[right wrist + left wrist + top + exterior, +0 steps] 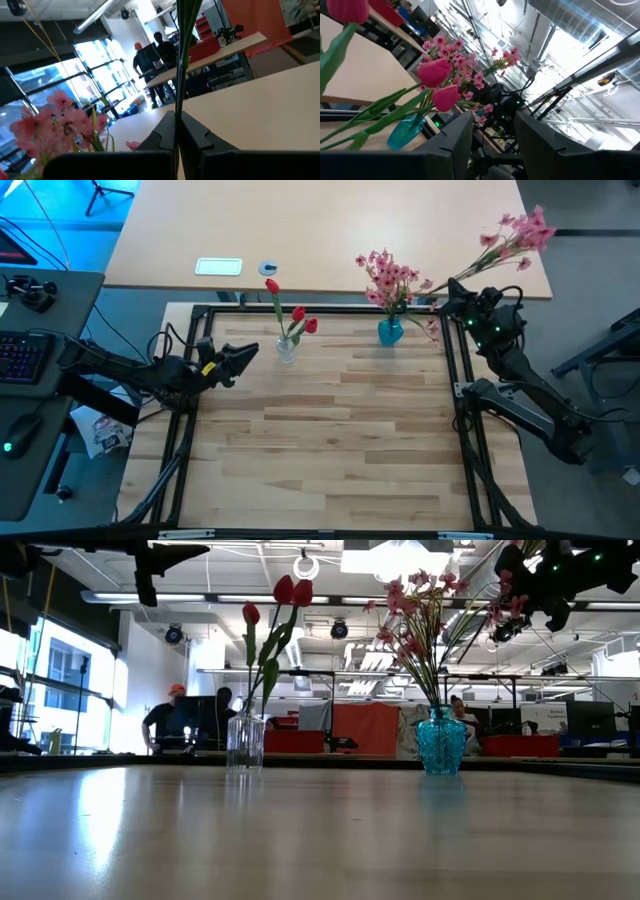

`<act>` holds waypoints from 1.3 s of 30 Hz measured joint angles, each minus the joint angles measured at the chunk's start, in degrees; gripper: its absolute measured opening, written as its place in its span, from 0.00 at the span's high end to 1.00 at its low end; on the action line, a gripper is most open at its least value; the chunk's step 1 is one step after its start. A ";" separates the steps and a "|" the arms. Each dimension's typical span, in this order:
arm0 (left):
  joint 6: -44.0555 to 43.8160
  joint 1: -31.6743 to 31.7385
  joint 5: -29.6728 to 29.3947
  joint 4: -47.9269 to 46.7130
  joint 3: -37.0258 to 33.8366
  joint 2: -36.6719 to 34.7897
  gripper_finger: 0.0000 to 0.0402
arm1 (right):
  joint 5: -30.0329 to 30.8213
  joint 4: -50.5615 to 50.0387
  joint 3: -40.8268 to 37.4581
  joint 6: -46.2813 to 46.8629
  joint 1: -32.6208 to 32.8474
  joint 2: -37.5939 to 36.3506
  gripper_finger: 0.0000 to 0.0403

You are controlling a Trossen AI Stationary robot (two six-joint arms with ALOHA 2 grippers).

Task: Sort flowers into vase by color
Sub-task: Put the pink flowers into the blue vase

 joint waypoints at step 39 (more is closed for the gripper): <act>2.40 5.18 2.84 -0.44 0.00 -0.61 0.66 | -24.90 -2.08 13.44 -8.19 -6.17 27.52 1.00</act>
